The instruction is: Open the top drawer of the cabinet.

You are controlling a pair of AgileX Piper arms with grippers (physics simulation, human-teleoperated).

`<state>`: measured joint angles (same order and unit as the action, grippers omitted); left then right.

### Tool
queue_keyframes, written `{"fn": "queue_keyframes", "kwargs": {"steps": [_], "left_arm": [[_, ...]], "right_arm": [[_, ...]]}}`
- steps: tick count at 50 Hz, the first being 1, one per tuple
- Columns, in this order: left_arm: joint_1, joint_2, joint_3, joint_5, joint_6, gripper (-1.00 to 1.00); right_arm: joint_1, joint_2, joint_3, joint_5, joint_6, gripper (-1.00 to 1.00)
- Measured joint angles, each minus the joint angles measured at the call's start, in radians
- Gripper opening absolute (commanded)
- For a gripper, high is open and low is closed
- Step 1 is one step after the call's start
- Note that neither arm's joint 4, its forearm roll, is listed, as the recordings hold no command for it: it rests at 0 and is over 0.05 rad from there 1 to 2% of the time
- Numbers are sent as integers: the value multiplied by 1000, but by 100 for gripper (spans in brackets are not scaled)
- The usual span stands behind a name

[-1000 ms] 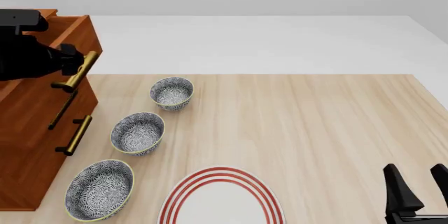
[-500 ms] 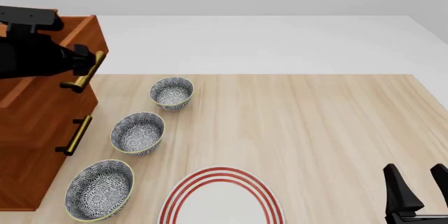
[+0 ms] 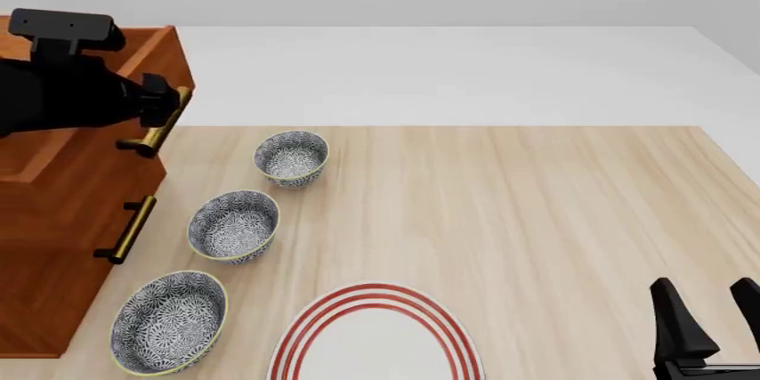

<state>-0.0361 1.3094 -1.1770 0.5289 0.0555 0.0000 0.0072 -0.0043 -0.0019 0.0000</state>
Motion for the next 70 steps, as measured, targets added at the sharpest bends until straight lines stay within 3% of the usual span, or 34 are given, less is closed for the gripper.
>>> {"fn": "queue_keyframes", "kwargs": {"steps": [17,70], "left_arm": [[-32,2,-1,-11,-24,100],[-173,59,-62,8,-1,100]], "right_arm": [[0,0,0,0,0,100],[0,0,0,0,0,100]]}}
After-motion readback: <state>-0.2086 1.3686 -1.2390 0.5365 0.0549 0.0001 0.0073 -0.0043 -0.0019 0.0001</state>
